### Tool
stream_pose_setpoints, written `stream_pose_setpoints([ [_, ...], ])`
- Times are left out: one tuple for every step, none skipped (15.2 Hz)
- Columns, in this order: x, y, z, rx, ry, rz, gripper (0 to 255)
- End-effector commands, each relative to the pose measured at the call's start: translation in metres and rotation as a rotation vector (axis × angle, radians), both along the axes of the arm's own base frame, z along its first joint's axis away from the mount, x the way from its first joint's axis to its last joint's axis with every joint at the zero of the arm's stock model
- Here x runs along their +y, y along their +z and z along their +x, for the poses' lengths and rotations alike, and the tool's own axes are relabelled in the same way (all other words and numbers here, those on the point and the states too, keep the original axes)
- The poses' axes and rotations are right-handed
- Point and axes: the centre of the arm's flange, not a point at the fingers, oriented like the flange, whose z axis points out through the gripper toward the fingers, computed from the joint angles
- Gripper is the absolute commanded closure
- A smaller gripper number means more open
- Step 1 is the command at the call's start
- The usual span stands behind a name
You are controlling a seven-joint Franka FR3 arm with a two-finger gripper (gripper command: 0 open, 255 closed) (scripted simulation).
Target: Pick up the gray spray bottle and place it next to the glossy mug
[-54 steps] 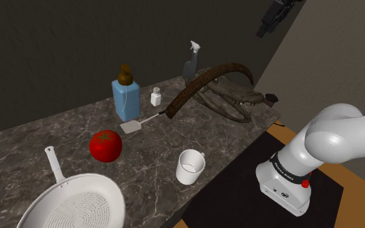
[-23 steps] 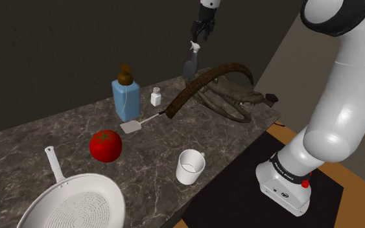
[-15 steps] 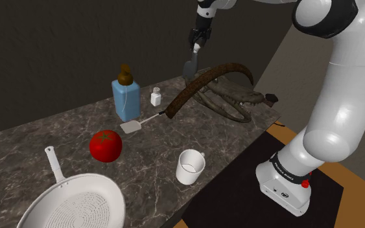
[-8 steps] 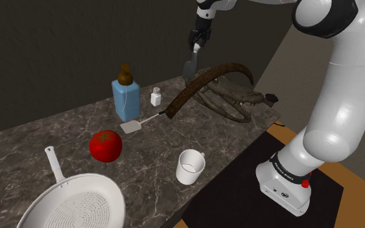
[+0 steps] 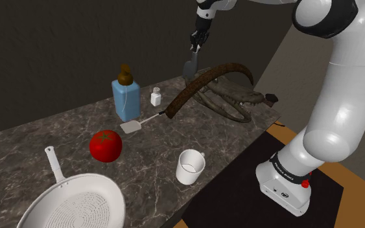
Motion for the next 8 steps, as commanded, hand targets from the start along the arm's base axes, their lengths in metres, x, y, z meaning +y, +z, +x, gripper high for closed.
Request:
stream_pose_setpoints([
  [0.0, 0.0, 0.0, 0.0, 0.0, 0.0, 255],
  [0.0, 0.0, 0.0, 0.0, 0.0, 0.0, 255],
  [0.0, 0.005, 0.0, 0.0, 0.0, 0.0, 255],
  [0.0, 0.01, 0.0, 0.0, 0.0, 0.0, 255],
  [0.0, 0.016, 0.0, 0.0, 0.0, 0.0, 255],
  [0.0, 0.021, 0.0, 0.0, 0.0, 0.0, 255],
  [0.0, 0.026, 0.0, 0.0, 0.0, 0.0, 255],
  [0.0, 0.031, 0.0, 0.0, 0.0, 0.0, 255],
])
